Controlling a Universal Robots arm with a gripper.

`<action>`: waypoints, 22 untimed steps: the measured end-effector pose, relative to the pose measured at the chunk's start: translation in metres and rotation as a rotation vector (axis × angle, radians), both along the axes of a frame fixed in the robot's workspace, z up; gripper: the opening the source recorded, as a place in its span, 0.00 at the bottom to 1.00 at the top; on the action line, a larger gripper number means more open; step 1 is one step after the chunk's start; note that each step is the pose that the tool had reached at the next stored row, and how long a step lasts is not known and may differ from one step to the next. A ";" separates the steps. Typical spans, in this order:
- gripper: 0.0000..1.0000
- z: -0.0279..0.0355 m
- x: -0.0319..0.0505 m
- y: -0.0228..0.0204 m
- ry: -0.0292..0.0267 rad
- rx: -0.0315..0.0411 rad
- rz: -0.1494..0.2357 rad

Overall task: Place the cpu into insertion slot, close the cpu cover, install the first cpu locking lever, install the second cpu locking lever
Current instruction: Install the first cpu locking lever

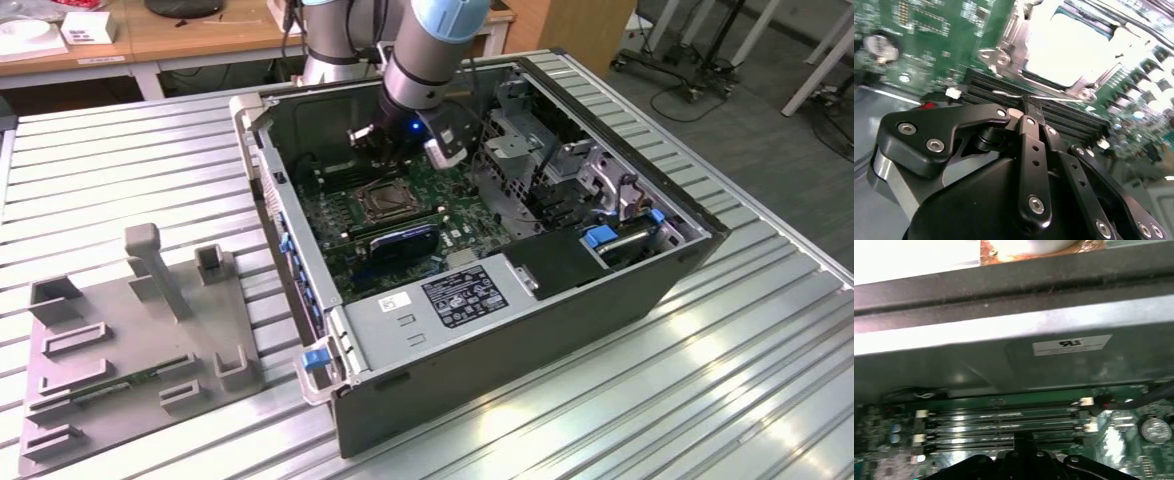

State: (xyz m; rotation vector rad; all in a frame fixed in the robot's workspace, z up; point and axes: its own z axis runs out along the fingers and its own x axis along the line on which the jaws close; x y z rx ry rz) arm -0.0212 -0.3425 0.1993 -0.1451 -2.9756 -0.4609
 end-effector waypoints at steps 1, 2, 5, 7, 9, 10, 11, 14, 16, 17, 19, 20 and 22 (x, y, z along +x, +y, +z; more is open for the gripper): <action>0.11 0.0001 -0.0001 0.0000 0.0025 -0.0002 0.000; 0.11 0.0001 -0.0001 -0.0001 0.0036 -0.0004 0.000; 0.11 0.0001 0.0000 0.0000 0.0070 -0.0002 0.000; 0.11 0.0001 0.0003 -0.0001 0.0076 -0.0003 0.000; 0.11 -0.0001 0.0011 0.0000 0.0075 -0.0001 0.000; 0.11 -0.0003 0.0018 0.0000 0.0075 -0.0001 0.000; 0.11 -0.0004 0.0025 0.0000 0.0075 -0.0001 0.000; 0.11 -0.0006 0.0035 0.0000 0.0075 -0.0002 0.000; 0.11 -0.0006 0.0036 0.0000 0.0075 -0.0002 0.000; 0.11 -0.0006 0.0036 0.0000 0.0075 -0.0002 0.000; 0.11 -0.0007 0.0037 0.0000 0.0075 -0.0001 0.000; 0.11 -0.0008 0.0038 0.0000 0.0074 -0.0001 0.000; 0.11 -0.0012 0.0042 0.0000 0.0075 -0.0001 0.000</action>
